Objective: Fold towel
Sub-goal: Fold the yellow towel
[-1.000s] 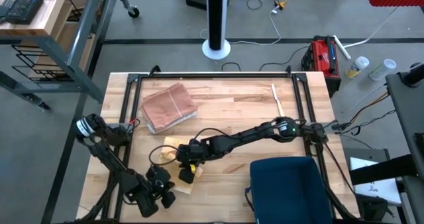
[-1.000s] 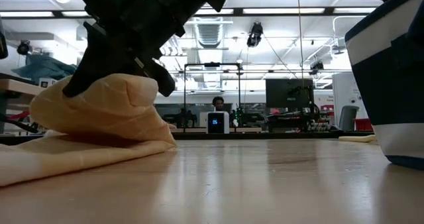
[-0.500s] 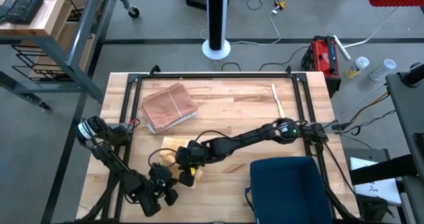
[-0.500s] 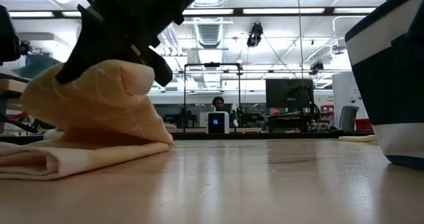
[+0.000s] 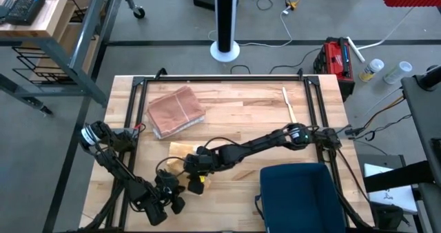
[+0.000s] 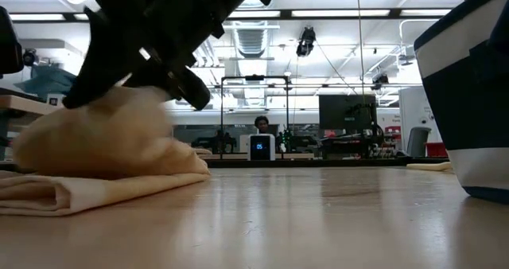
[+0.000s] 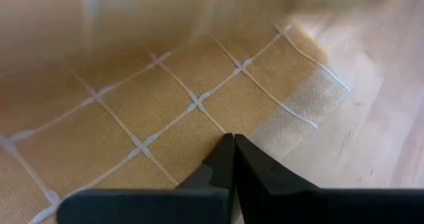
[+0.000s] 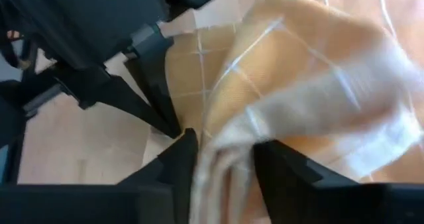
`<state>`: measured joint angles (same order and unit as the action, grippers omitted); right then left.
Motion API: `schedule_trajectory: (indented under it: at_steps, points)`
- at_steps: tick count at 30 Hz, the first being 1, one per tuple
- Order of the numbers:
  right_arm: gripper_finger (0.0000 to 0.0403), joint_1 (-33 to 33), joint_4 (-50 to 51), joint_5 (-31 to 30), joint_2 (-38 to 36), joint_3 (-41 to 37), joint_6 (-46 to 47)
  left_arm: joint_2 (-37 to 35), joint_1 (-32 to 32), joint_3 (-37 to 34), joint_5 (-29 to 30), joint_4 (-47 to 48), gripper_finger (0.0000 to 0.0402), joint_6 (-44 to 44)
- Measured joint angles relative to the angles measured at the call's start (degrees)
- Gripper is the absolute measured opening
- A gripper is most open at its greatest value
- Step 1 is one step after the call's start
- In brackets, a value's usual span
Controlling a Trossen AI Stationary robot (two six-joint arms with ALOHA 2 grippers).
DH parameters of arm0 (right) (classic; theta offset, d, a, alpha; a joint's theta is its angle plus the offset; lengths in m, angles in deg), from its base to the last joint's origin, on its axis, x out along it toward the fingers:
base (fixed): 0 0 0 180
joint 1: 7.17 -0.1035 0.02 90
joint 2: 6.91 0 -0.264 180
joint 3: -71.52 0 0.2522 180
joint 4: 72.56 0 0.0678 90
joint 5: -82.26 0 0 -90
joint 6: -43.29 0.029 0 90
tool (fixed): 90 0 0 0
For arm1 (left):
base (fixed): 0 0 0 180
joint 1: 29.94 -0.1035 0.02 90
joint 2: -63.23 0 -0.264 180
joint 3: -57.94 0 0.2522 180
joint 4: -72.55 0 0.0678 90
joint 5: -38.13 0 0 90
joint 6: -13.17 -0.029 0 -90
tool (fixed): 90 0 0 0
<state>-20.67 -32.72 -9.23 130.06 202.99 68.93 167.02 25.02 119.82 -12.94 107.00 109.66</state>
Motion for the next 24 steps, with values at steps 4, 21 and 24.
schedule_trajectory:
  at_steps: [4, 21, 24]
  points:
    - [0.0175, 0.00, -0.43, 0.01, 0.00, 0.00, -0.14, 0.00, 0.00, 0.00, -0.02, -0.02, 0.0000, 0.00]
    - [0.0203, -1.88, -0.65, 4.55, -0.02, 4.99, -10.25, -1.84, 0.66, 6.41, -0.31, 7.61, 0.0000, -4.52]
    - [0.0201, -2.16, 0.65, 4.56, -0.04, 6.20, -10.79, -3.04, 0.87, 11.55, -4.54, 12.60, 0.0000, -4.51]
